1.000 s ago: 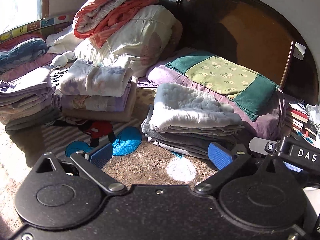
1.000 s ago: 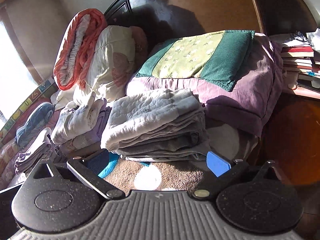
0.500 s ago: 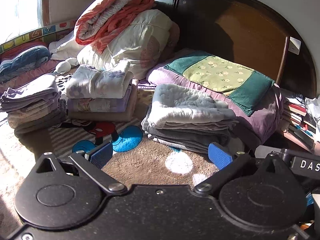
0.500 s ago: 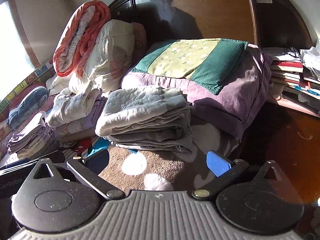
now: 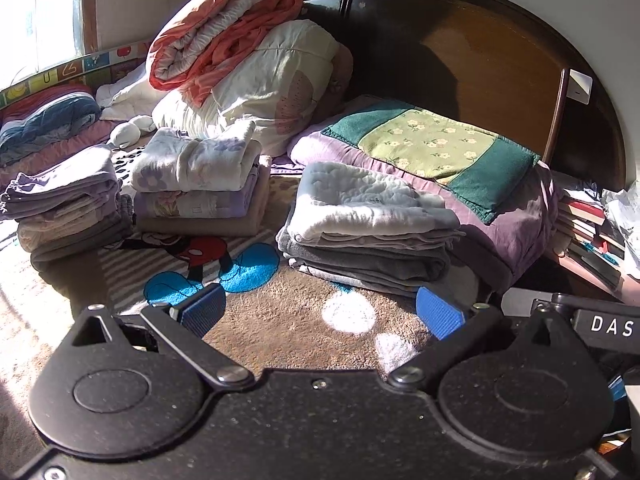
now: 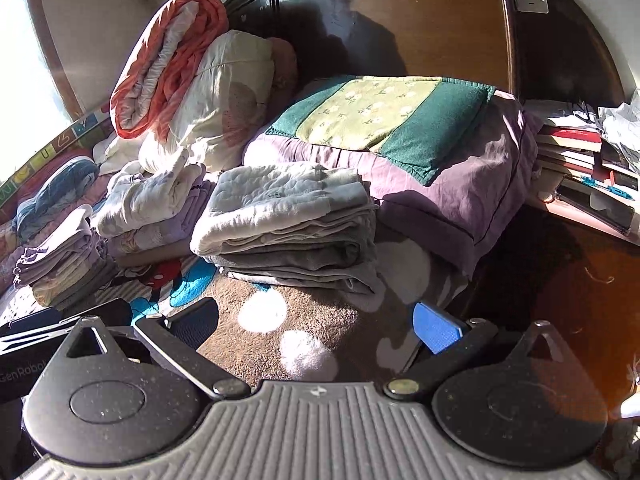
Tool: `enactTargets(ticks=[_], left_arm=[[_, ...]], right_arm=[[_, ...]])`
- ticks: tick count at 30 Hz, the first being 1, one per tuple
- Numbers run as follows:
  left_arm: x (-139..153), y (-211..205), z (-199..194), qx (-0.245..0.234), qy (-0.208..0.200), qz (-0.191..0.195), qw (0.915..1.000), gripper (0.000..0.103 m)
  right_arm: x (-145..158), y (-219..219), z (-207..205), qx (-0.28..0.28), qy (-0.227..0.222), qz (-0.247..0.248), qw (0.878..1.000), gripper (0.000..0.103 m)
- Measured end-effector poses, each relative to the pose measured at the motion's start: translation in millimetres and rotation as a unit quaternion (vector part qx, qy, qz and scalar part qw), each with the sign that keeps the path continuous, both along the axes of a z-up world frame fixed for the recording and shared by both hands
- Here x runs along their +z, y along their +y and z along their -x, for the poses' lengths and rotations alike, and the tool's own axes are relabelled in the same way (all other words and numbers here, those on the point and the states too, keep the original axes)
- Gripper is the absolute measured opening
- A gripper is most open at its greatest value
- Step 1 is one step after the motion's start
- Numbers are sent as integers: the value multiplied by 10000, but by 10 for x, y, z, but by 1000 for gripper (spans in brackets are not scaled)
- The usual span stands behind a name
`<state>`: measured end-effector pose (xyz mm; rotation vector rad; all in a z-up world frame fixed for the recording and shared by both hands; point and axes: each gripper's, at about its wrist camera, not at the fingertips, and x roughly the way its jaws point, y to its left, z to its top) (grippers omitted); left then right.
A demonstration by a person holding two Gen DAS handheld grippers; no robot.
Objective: Fold clothes
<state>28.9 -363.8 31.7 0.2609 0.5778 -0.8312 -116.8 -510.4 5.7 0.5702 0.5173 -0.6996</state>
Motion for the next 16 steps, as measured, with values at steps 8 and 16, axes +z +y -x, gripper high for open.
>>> enactTargets(ticks=[8,16], left_arm=[[6,29,64,-23,-7,-2,10000,103],[29,93,139,-172,-50,108,9998,103]], right_arm=[[28,29,52,18,35,53,10000,103],[30,68,69,35,84,72,9999,103]])
